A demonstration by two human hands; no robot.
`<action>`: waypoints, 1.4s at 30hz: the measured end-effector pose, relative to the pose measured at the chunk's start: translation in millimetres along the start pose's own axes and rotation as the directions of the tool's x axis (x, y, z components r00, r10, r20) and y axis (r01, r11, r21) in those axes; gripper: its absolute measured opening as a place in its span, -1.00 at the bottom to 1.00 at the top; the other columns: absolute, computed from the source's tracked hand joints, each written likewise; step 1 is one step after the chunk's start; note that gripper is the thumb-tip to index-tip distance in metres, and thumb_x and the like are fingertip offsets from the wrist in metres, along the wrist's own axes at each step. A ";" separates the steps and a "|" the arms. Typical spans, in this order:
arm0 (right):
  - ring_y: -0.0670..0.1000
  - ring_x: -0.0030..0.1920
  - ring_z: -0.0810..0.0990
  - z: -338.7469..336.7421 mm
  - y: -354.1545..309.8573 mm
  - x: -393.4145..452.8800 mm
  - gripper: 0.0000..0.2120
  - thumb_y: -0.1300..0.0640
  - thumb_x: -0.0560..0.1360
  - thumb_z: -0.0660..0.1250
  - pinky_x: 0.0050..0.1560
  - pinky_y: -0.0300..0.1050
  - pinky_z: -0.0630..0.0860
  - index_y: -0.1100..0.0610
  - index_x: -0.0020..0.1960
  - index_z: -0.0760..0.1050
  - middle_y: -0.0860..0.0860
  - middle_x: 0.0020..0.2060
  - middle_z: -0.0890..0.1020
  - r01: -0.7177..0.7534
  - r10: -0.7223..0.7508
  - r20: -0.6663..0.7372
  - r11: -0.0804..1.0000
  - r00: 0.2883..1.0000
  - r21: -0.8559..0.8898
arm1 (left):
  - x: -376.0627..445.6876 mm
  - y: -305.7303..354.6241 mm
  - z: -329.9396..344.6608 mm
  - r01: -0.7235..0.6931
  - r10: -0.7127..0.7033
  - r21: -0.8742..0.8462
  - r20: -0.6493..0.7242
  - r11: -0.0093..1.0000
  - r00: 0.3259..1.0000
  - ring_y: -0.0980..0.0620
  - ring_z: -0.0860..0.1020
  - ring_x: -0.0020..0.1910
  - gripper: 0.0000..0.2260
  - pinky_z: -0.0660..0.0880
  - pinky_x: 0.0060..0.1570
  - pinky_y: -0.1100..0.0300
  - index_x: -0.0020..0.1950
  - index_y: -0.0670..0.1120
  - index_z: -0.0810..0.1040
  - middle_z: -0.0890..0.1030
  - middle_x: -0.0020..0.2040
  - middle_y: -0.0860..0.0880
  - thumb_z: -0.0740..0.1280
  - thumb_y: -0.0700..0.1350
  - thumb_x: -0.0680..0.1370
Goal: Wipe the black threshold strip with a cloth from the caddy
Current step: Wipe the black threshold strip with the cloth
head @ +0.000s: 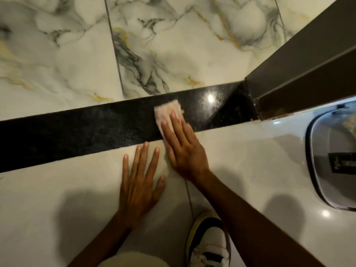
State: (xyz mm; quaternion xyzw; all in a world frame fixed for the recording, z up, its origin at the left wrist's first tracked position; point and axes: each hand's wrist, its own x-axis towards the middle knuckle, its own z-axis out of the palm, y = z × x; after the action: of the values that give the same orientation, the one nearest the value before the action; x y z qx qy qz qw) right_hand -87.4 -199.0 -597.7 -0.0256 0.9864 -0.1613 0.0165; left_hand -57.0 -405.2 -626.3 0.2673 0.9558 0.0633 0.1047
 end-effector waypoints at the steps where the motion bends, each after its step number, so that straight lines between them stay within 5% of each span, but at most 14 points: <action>1: 0.19 0.80 0.06 -5.9 4.5 -22.3 -0.42 -0.01 0.79 0.09 0.75 0.26 0.25 0.08 0.77 0.12 0.14 0.79 0.12 0.027 -0.027 0.040 1.000 0.999 -0.008 | -5.5 -2.7 -1.7 0.014 -0.014 0.005 0.006 1.000 1.000 -0.21 0.06 0.79 -0.31 -0.06 0.74 -0.32 0.81 0.01 -0.01 0.02 0.81 -0.19 0.00 0.26 0.72; 4: 0.19 0.80 0.05 -17.0 31.4 -39.9 -0.41 0.01 0.78 0.07 0.72 0.28 0.31 0.07 0.78 0.10 0.14 0.79 0.10 -0.125 0.126 0.027 0.991 0.992 -0.044 | -20.9 -14.3 0.6 0.057 -0.057 -0.007 0.024 0.998 0.998 -0.23 0.07 0.78 -0.26 0.01 0.70 -0.42 0.80 0.04 -0.04 0.03 0.81 -0.18 0.04 0.30 0.69; 8: 0.25 0.80 0.04 -7.6 17.7 35.8 -0.39 -0.01 0.80 -0.02 0.77 0.25 0.21 0.16 0.79 -0.02 0.22 0.79 0.05 -0.497 0.483 -0.188 0.867 0.855 -0.031 | -27.9 -20.0 9.5 0.125 -0.127 -0.036 -0.037 0.991 0.991 -0.19 -0.01 0.80 -0.26 -0.15 0.74 -0.31 0.81 0.05 -0.03 -0.01 0.82 -0.15 0.05 0.31 0.69; 10: 0.25 0.80 0.03 9.8 -11.4 74.6 -0.39 -0.03 0.79 -0.03 0.80 0.22 0.14 0.15 0.79 -0.01 0.22 0.79 0.05 -0.414 0.405 -0.178 0.910 0.897 -0.017 | -29.5 -20.0 11.3 0.184 -0.189 -0.060 -0.087 0.981 0.978 -0.16 -0.02 0.80 -0.29 -0.16 0.75 -0.29 0.81 0.04 0.01 0.01 0.82 -0.15 0.05 0.29 0.70; 12: 0.22 0.81 0.00 28.2 -46.7 80.7 -0.37 0.00 0.76 0.02 0.83 0.21 0.04 0.12 0.79 0.01 0.19 0.80 0.04 -0.145 0.144 -0.106 0.989 0.984 0.000 | -36.9 -24.2 9.8 0.252 -0.257 -0.057 -0.096 0.966 0.962 -0.16 -0.01 0.80 -0.30 -0.13 0.75 -0.31 0.81 0.04 0.01 0.02 0.81 -0.16 0.04 0.28 0.71; 16: 0.14 0.82 0.01 31.9 -78.1 2.9 -0.39 0.03 0.77 0.11 0.81 0.20 0.13 0.04 0.78 0.09 0.10 0.80 0.09 0.170 -0.171 0.019 0.985 0.985 0.026 | -69.7 -46.6 0.1 0.374 -0.376 -0.044 -0.063 0.926 0.924 -0.23 0.08 0.78 -0.27 0.05 0.70 -0.42 0.80 0.01 0.07 0.06 0.81 -0.19 0.13 0.24 0.67; 20: 0.22 0.79 0.13 21.5 -65.1 6.4 -0.39 0.07 0.75 0.14 0.72 0.27 0.31 0.11 0.77 0.12 0.17 0.77 0.17 -0.057 0.055 -0.036 0.995 0.998 -0.077 | -99.4 -69.9 0.7 0.490 -0.495 -0.076 -0.080 0.868 0.865 -0.26 0.11 0.77 -0.31 0.11 0.66 -0.47 0.78 -0.04 0.16 0.10 0.80 -0.20 0.10 0.22 0.69; 23: 0.24 0.81 -0.01 32.6 -104.7 76.4 -0.35 0.00 0.78 0.04 0.80 0.26 0.13 0.14 0.79 -0.07 0.21 0.79 -0.01 -0.197 0.197 -0.017 0.980 0.980 -0.033 | -101.4 -72.6 6.0 0.521 -0.526 -0.077 -0.111 0.850 0.843 -0.21 0.05 0.79 -0.32 0.01 0.71 -0.40 0.80 0.00 0.08 0.04 0.81 -0.17 0.03 0.24 0.72; 26: 0.21 0.81 -0.12 58.6 -171.1 127.3 -0.28 -0.03 0.75 0.07 0.83 0.22 -0.02 0.09 0.80 -0.15 0.18 0.80 -0.11 0.047 -0.047 0.086 0.999 0.995 -0.004 | -100.2 -72.6 13.9 0.507 -0.517 -0.106 -0.135 0.856 0.845 -0.17 0.01 0.80 -0.31 -0.08 0.73 -0.35 0.80 0.03 0.06 0.02 0.82 -0.14 0.05 0.27 0.71; 30: 0.13 0.82 -0.13 62.6 -200.4 100.7 -0.34 -0.04 0.77 0.03 0.83 0.23 0.00 -0.02 0.80 -0.12 0.07 0.81 -0.09 0.449 -0.452 0.263 0.890 0.853 0.074 | -122.1 -89.2 13.6 0.558 -0.565 -0.091 -0.143 0.825 0.812 -0.19 0.00 0.80 -0.30 -0.02 0.72 -0.38 0.80 0.04 0.07 0.02 0.82 -0.14 0.07 0.27 0.70; 32: 0.12 0.82 -0.13 52.2 -174.3 70.9 -0.35 -0.08 0.77 0.01 0.82 0.28 0.06 -0.05 0.80 -0.12 0.04 0.81 -0.09 0.460 -0.452 0.296 0.887 0.841 0.048 | -132.8 -102.0 6.1 0.605 -0.614 -0.105 -0.133 0.789 0.778 -0.21 0.03 0.79 -0.32 0.04 0.69 -0.41 0.80 0.03 0.09 0.02 0.82 -0.14 0.08 0.25 0.70; 35: 0.17 0.80 -0.04 42.3 -145.8 66.0 -0.33 -0.05 0.75 0.11 0.78 0.32 0.17 -0.01 0.80 -0.03 0.09 0.80 -0.04 0.259 -0.255 0.209 0.966 0.944 0.005 | -132.0 -108.3 -1.8 0.606 -0.623 -0.151 -0.128 0.781 0.772 -0.21 0.07 0.79 -0.32 0.03 0.70 -0.39 0.79 0.03 0.12 0.03 0.82 -0.13 0.12 0.21 0.69; 38: 0.20 0.81 -0.06 52.4 -186.1 106.6 -0.32 -0.01 0.75 0.10 0.81 0.25 0.11 0.04 0.80 -0.06 0.14 0.81 -0.04 0.096 -0.094 0.094 0.995 0.991 -0.016 | -129.6 -110.0 3.5 0.597 -0.618 -0.160 -0.168 0.786 0.768 -0.18 0.06 0.79 -0.34 -0.02 0.73 -0.36 0.79 0.02 0.13 0.05 0.81 -0.13 0.10 0.21 0.70; 42: 0.22 0.81 -0.08 85.8 -269.3 140.1 -0.33 -0.01 0.76 0.09 0.84 0.17 -0.05 0.09 0.80 -0.06 0.18 0.80 -0.05 0.340 -0.346 0.161 0.938 0.924 0.065 | -129.5 -110.5 9.8 0.595 -0.618 -0.165 -0.210 0.787 0.758 -0.16 0.07 0.79 -0.35 -0.05 0.74 -0.33 0.79 0.02 0.14 0.09 0.81 -0.14 0.09 0.18 0.71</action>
State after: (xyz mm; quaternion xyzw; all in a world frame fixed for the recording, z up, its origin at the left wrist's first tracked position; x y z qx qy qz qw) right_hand -211.5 -489.0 -596.5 -0.2112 0.9586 -0.1765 0.0727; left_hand -1.6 -566.3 -633.8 -0.0717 0.9922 0.1018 0.0086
